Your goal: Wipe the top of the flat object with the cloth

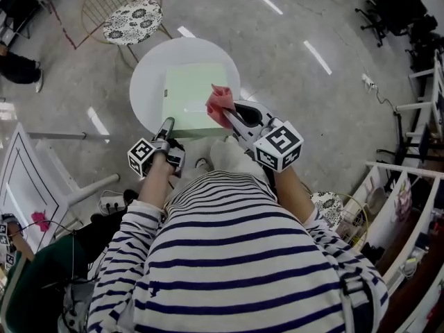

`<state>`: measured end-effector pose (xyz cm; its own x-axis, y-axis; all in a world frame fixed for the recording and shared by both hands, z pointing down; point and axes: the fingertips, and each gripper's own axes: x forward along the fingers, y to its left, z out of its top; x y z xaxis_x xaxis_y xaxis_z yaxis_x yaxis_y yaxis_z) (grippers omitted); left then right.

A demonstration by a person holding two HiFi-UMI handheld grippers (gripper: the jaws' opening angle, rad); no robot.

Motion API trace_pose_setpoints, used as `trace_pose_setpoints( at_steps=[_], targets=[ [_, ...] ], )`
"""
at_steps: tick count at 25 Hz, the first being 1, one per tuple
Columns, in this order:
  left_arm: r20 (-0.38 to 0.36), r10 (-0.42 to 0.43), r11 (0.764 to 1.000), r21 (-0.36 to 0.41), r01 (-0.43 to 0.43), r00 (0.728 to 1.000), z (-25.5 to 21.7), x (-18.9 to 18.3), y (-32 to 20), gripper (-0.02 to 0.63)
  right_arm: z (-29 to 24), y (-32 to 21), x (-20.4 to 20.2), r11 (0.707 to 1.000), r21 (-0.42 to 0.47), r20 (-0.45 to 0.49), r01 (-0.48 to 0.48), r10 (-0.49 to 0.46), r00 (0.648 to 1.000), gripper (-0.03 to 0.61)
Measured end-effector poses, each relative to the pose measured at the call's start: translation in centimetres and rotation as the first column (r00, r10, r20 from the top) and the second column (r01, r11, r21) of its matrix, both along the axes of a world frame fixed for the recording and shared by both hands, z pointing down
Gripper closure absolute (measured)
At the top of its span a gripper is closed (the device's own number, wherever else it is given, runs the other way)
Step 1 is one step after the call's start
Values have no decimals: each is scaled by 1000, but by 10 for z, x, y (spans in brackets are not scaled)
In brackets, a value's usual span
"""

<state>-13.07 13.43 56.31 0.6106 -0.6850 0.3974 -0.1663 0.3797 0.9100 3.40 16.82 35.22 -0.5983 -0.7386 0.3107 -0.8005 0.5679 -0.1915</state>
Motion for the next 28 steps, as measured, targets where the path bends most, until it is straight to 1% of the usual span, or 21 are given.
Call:
trace_pose_setpoints(
  at_steps=[2, 5, 8, 11, 13, 16, 19, 23, 25, 28],
  targets=[
    [1, -1, 1000, -4, 1, 1000, -1, -2, 0, 328, -1, -5, 0, 1000, -7, 25, 7, -7, 1000, 531],
    [-1, 5, 1000, -7, -5, 1000, -1, 0, -9, 328, 3, -20, -1, 999, -18, 31, 28, -28, 999, 529],
    [2, -4, 1000, -25, 4, 1000, 8, 2, -41, 328, 23, -63, -6, 995, -55, 23, 80, -79, 997, 531],
    [11, -17, 998, -58, 18, 1000, 17, 2, -71, 328, 48, -107, -20, 980, -111, 29, 167, -164, 986, 529],
    [13, -18, 998, -68, 19, 1000, 16, 4, -82, 328, 59, -124, -29, 965, -133, 26, 226, -224, 974, 529],
    [16, -12, 997, -72, 13, 1000, 10, 6, -77, 328, 69, -135, -39, 942, -156, 22, 298, -298, 954, 529],
    [15, -9, 997, -79, 10, 1000, 9, 7, -82, 328, 87, -161, -49, 914, -185, 8, 360, -365, 931, 529],
    [13, -8, 996, -88, 9, 1000, 9, 8, -91, 328, 115, -192, -66, 868, -216, -30, 448, -464, 885, 531],
    [13, -7, 996, -91, 8, 1000, 8, 9, -90, 328, 128, -198, -73, 843, -229, -51, 486, -509, 859, 531],
    [21, -1, 996, -84, 2, 1000, 7, 11, -88, 328, 149, -200, -85, 808, -255, -59, 532, -562, 825, 529]
  ],
)
